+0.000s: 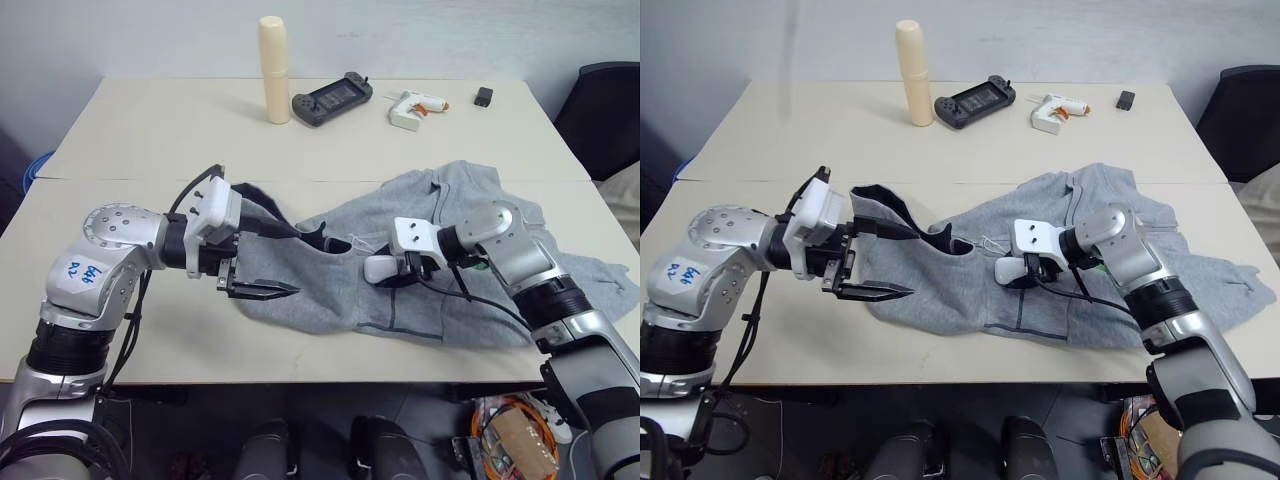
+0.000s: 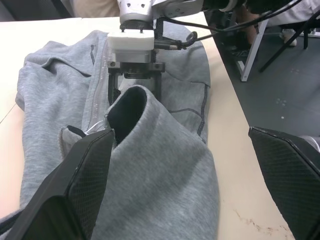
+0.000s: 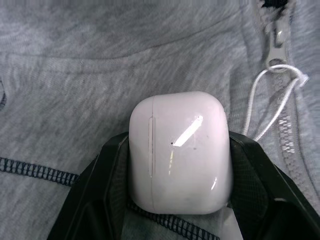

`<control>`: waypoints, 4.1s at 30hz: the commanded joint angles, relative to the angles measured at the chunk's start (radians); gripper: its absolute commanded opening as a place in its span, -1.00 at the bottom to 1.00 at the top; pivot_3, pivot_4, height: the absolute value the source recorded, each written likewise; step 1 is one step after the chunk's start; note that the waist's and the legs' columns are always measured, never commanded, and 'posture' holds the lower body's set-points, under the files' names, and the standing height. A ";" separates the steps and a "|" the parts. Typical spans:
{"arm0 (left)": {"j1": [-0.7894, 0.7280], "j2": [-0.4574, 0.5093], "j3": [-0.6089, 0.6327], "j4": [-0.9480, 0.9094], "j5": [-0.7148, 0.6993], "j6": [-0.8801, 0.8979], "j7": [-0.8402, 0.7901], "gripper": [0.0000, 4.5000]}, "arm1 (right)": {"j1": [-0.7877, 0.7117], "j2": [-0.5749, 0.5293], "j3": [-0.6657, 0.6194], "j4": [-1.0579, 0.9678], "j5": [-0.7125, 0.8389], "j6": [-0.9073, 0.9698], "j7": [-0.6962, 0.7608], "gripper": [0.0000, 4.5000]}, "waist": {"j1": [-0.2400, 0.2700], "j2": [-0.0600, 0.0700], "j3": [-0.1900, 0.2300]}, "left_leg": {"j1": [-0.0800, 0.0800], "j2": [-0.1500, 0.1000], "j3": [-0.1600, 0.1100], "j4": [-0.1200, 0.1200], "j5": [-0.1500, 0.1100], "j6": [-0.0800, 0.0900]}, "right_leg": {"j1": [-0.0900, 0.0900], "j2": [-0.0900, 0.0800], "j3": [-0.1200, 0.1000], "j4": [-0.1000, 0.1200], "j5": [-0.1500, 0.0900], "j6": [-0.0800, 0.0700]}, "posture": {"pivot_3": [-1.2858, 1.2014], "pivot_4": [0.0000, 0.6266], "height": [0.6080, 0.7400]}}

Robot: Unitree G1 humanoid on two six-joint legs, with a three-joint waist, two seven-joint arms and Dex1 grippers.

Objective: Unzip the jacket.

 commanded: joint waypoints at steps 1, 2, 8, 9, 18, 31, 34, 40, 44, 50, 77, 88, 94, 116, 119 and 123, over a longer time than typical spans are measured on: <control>-0.031 -0.004 -0.005 0.006 0.011 -0.029 -0.018 1.00 | 0.061 -0.029 -0.112 -0.159 0.065 0.059 -0.053 0.01 | 0.002 0.000 0.000 | 0.000 0.000 0.000 0.000 0.000 0.000 | 0.000 0.000 0.000 0.000 0.000 0.000 | 0.03 -0.52 1.00; -0.034 -0.007 -0.009 0.008 0.011 -0.032 -0.022 1.00 | 0.085 -0.031 -0.148 -0.204 0.079 0.079 -0.085 0.01 | 0.003 0.000 0.000 | 0.000 0.000 0.000 0.000 0.000 0.000 | 0.000 0.000 0.000 0.000 0.000 0.000 | 0.03 -0.52 1.00; -0.064 -0.056 -0.034 0.015 -0.005 -0.020 -0.032 1.00 | 0.243 -0.046 -0.488 -0.554 0.266 0.469 -0.326 0.01 | 0.011 0.000 0.000 | -0.001 0.000 -0.002 0.000 0.000 0.000 | 0.000 0.000 -0.001 0.000 0.000 0.000 | 0.03 -0.52 1.00; -0.069 -0.068 -0.038 0.018 -0.006 -0.020 -0.032 1.00 | 0.285 -0.047 -0.558 -0.618 0.297 0.543 -0.372 0.01 | 0.014 0.000 0.000 | -0.002 0.000 -0.003 0.001 0.000 0.000 | 0.000 -0.001 -0.002 0.000 0.000 0.000 | 0.03 -0.52 1.00; -0.135 -0.193 -0.062 0.083 0.006 -0.045 -0.008 1.00 | 0.582 -0.037 -1.124 -0.761 0.262 0.854 -0.815 0.01 | 0.032 0.000 0.000 | -0.004 -0.001 -0.005 0.004 0.000 0.001 | 0.001 -0.001 -0.004 -0.001 0.001 0.001 | 0.03 -0.52 1.00; -0.161 -0.238 -0.090 0.096 0.032 -0.065 -0.017 1.00 | 0.485 -0.138 -1.140 -0.086 0.185 0.540 -0.990 0.01 | -0.004 0.001 0.000 | 0.005 0.001 0.005 -0.003 0.001 0.001 | 0.001 0.009 0.005 -0.001 0.001 0.001 | 0.03 -0.52 1.00; -0.132 -0.241 -0.081 0.048 0.021 -0.042 0.017 1.00 | 0.478 -0.199 -1.113 0.110 0.138 0.449 -1.045 0.01 | 0.005 0.001 0.000 | 0.005 0.002 0.004 -0.003 0.001 0.000 | 0.001 0.010 0.006 -0.001 0.001 0.001 | 0.03 -0.52 1.00; -0.065 -0.220 -0.054 -0.041 0.001 0.007 0.068 1.00 | 0.669 -0.198 -1.187 -0.058 0.187 0.519 -1.031 0.01 | 0.012 0.002 -0.001 | 0.002 0.002 0.003 -0.003 0.001 0.000 | 0.002 0.010 0.006 -0.002 0.001 0.001 | 0.03 -0.52 1.00; -0.051 -0.216 -0.055 -0.048 0.002 0.010 0.071 1.00 | 0.765 -0.154 -1.252 -0.168 0.246 0.585 -1.038 0.01 | 0.007 0.003 -0.001 | 0.005 0.003 0.003 -0.002 0.001 -0.001 | 0.003 0.010 0.007 -0.004 0.001 0.001 | 0.03 -0.52 1.00; -0.082 -0.242 -0.078 -0.021 0.012 -0.002 0.064 1.00 | 0.746 -0.111 -1.274 -0.119 0.310 0.597 -1.054 0.34 | 0.002 0.003 -0.001 | 0.007 0.005 0.003 -0.003 0.000 -0.004 | 0.004 0.010 0.008 -0.004 0.000 0.001 | 0.03 -0.52 1.00; 0.000 -0.022 -0.265 0.090 0.315 -0.361 -0.177 1.00 | 1.322 -0.516 -1.015 -0.735 0.209 0.081 -0.102 0.98 | 0.032 0.005 0.000 | 0.005 0.003 0.004 0.000 -0.005 0.002 | 0.004 0.011 0.007 -0.009 0.001 0.002 | 0.03 -0.52 1.00; -0.014 -0.106 -0.335 0.236 0.483 -0.483 -0.098 1.00 | 1.148 -0.504 -0.799 -0.543 0.043 -0.135 -0.168 0.98 | 0.028 0.003 0.000 | 0.005 0.003 0.004 0.002 -0.004 0.002 | 0.004 0.003 0.004 -0.006 0.001 0.001 | 0.03 -0.52 1.00; -0.005 -0.124 -0.310 0.261 0.491 -0.477 -0.065 0.50 | 1.049 -0.501 -0.706 -0.484 0.025 -0.148 -0.195 0.59 | 0.026 0.003 0.000 | 0.005 0.004 0.004 0.003 -0.004 0.002 | 0.004 0.003 0.004 -0.005 0.001 0.001 | 0.03 -0.52 1.00; 0.056 0.061 -0.228 0.320 0.520 -0.523 -0.071 -0.98 | 1.043 -0.452 -0.672 -0.666 0.164 -0.067 -0.156 -1.00 | 0.008 0.003 0.000 | 0.004 0.005 0.003 0.007 -0.005 0.001 | 0.004 0.004 0.004 -0.003 0.001 0.001 | 0.03 -0.52 1.00; 0.092 0.153 -0.176 0.365 0.515 -0.556 -0.085 -0.98 | 1.080 -0.433 -0.658 -0.820 0.230 0.029 -0.160 -1.00 | 0.002 0.003 0.000 | 0.005 0.006 0.003 0.006 -0.005 0.000 | 0.004 0.004 0.004 -0.003 0.001 0.000 | 0.03 -0.52 1.00; 0.155 0.279 -0.114 0.448 0.523 -0.639 -0.097 -0.98 | 1.178 -0.403 -0.638 -1.018 0.295 0.140 -0.178 -1.00 | -0.001 0.003 0.000 | 0.006 0.007 0.003 0.003 -0.006 -0.001 | 0.003 0.004 0.004 -0.003 0.000 -0.001 | 0.03 -0.52 1.00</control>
